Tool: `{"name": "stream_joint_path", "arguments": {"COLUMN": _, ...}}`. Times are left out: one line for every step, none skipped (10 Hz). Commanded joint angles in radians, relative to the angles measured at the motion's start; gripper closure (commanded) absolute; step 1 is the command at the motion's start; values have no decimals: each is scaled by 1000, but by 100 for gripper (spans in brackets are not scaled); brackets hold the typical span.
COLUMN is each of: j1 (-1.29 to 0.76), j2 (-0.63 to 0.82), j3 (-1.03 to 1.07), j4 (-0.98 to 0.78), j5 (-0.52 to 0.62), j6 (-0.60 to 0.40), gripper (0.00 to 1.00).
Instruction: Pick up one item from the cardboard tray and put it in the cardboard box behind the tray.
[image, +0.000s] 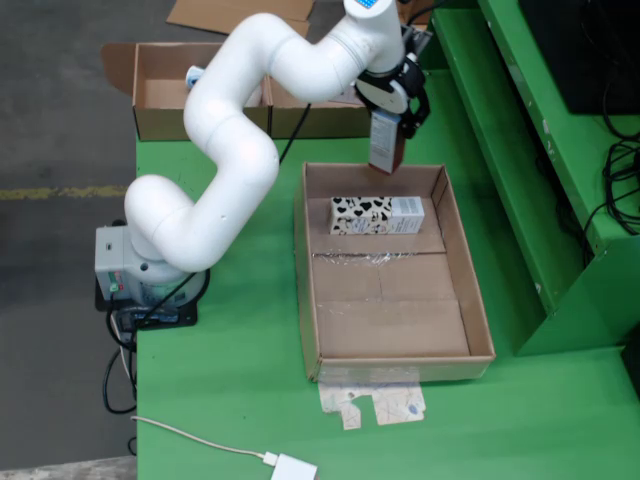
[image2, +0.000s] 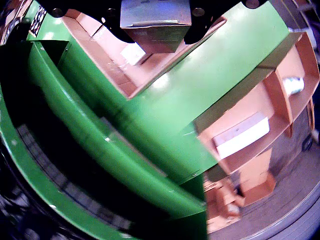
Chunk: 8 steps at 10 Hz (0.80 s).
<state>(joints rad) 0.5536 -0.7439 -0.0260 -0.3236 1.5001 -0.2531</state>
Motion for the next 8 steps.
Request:
{"name": "stream_joint_path", "arguments": {"j1": 93, "j2": 50, "j3": 26, "j4": -116, "j5": -3, "j6": -29, "gripper": 100}}
{"name": "stream_joint_path", "arguments": {"j1": 93, "j2": 50, "j3": 26, "j4": -116, "j5": -3, "j6": -29, "gripper": 100}}
{"name": "stream_joint_path", "arguments": {"j1": 122, "j2": 51, "j3": 26, "j4": -137, "j5": -9, "j6": -38, "gripper": 100}}
{"name": "stream_joint_path", "arguments": {"j1": 151, "j2": 44, "j3": 26, "j4": -124, "j5": -15, "j6": -49, "gripper": 100}}
{"name": "stream_joint_path", "arguments": {"j1": 151, "j2": 44, "j3": 26, "j4": -124, "j5": -15, "j6": -49, "gripper": 100}}
{"name": "stream_joint_path", "arguments": {"j1": 210, "j2": 65, "j3": 26, "j4": -134, "j5": -24, "j6": -65, "gripper": 100}}
{"name": "stream_joint_path", "arguments": {"j1": 210, "j2": 65, "j3": 26, "j4": -134, "j5": -24, "j6": -65, "gripper": 100}}
{"name": "stream_joint_path", "arguments": {"j1": 210, "j2": 65, "j3": 26, "j4": -134, "j5": -24, "j6": -65, "gripper": 100}}
